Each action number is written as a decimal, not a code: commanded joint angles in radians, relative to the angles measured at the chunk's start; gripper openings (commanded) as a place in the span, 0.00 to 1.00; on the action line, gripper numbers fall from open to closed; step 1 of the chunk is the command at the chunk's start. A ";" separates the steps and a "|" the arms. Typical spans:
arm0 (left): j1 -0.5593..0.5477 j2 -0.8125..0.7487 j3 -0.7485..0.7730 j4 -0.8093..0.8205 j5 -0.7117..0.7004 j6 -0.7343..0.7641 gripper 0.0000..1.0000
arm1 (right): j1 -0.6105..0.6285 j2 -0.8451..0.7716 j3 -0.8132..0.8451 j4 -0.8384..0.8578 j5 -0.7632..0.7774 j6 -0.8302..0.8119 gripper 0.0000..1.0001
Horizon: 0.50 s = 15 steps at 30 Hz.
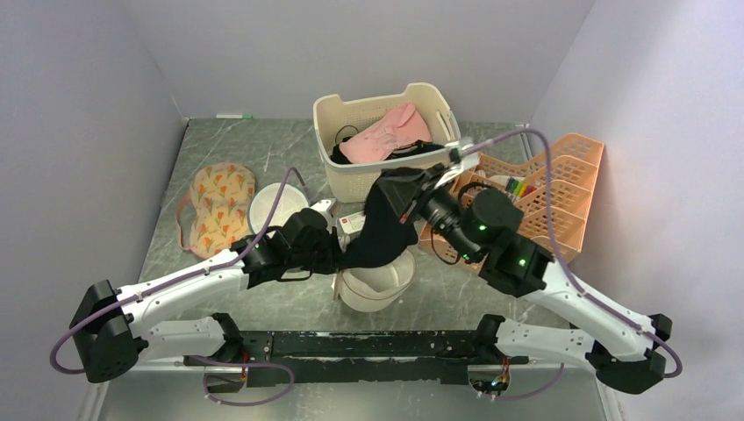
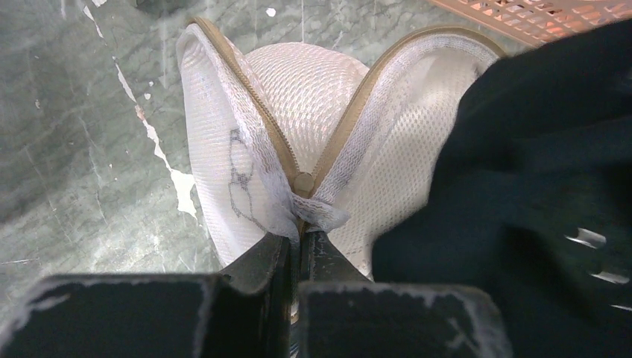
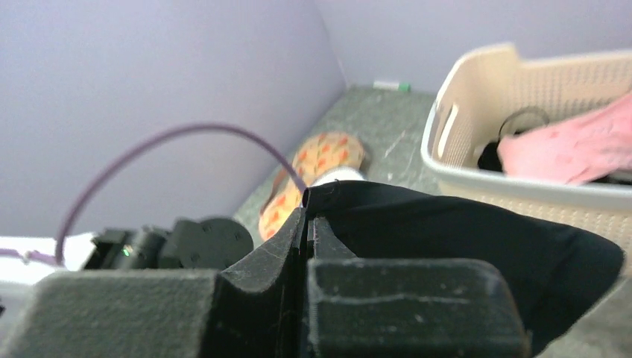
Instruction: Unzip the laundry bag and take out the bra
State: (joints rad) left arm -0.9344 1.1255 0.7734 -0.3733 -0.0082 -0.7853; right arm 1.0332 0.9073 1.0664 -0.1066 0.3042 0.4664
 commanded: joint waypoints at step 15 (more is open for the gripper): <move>-0.011 0.020 0.036 0.018 -0.037 0.012 0.07 | -0.197 0.357 0.427 0.281 0.210 -0.445 0.00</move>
State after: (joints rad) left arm -0.9390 1.1408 0.7734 -0.3492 -0.0147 -0.7795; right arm 0.9806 1.1442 1.4303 0.0433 0.5640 0.1028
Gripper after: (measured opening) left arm 0.105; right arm 0.008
